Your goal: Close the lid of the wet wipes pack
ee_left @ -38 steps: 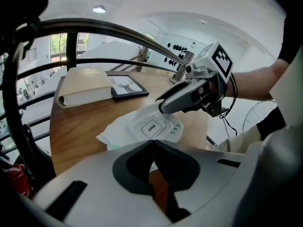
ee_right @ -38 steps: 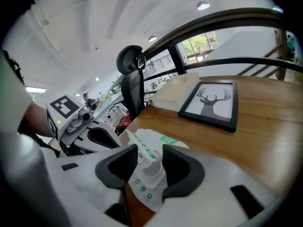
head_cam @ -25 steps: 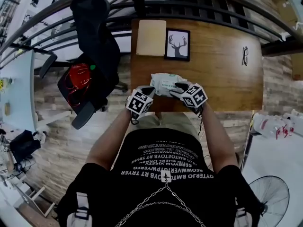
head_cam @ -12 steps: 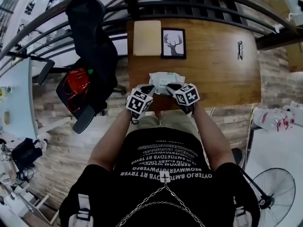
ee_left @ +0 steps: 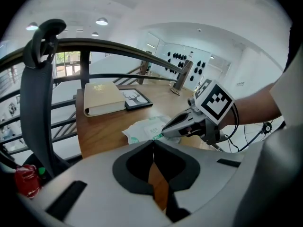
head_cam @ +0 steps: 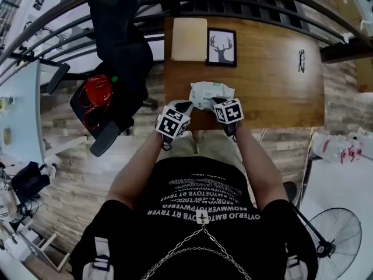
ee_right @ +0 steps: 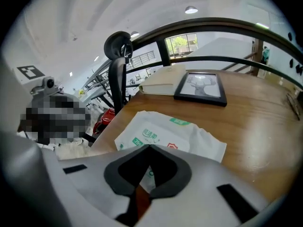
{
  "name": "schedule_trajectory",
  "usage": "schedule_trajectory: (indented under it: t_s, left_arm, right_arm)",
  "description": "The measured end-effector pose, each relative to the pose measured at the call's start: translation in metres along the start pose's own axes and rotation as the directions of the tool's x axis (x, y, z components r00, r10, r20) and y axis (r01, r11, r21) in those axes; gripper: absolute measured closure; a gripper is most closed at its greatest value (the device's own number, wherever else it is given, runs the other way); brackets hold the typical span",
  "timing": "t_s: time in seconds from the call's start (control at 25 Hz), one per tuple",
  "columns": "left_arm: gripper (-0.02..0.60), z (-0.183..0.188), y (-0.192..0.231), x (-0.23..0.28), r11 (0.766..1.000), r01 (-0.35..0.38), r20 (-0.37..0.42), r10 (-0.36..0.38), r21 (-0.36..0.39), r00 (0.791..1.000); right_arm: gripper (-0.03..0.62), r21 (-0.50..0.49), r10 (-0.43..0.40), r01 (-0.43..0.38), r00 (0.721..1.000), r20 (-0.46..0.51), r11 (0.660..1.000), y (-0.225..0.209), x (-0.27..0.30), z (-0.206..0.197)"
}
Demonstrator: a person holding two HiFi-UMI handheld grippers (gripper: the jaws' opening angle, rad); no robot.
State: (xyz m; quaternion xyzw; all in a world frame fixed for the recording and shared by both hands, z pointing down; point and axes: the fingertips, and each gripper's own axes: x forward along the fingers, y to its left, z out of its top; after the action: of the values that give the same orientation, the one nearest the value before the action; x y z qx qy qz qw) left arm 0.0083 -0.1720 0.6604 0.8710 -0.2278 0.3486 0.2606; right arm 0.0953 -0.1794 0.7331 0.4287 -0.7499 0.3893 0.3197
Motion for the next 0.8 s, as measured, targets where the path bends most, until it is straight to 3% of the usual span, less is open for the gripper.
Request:
schedule_trajectory:
  t_s: [0.16,0.4,0.64,0.8]
  left_arm:
    - [0.554,-0.005,0.001,-0.014,1.0,-0.011,0.006,0.011,0.016,1.0]
    - [0.554,0.02,0.008,-0.065,0.994,-0.107,0.142,0.103,0.027,0.985]
    - [0.554,0.067,0.005,-0.114,0.986,-0.168,0.335,0.161,-0.01,0.928]
    - [0.554,0.103,-0.012,-0.147,0.981,-0.195,0.438,0.164,0.026,0.884]
  right_arm:
    - [0.579,-0.054,-0.063,0.063,0.998,-0.003,0.997,0.0,0.0,0.002]
    - [0.579,-0.022,-0.15,0.156,0.975,0.166,0.988,0.006,-0.052,0.009]
    - [0.58,0.034,-0.214,0.218,0.902,0.374,0.975,0.013,-0.141,0.04]
    - [0.58,0.033,-0.225,0.238,0.852,0.474,0.971,0.027,-0.198,0.061]
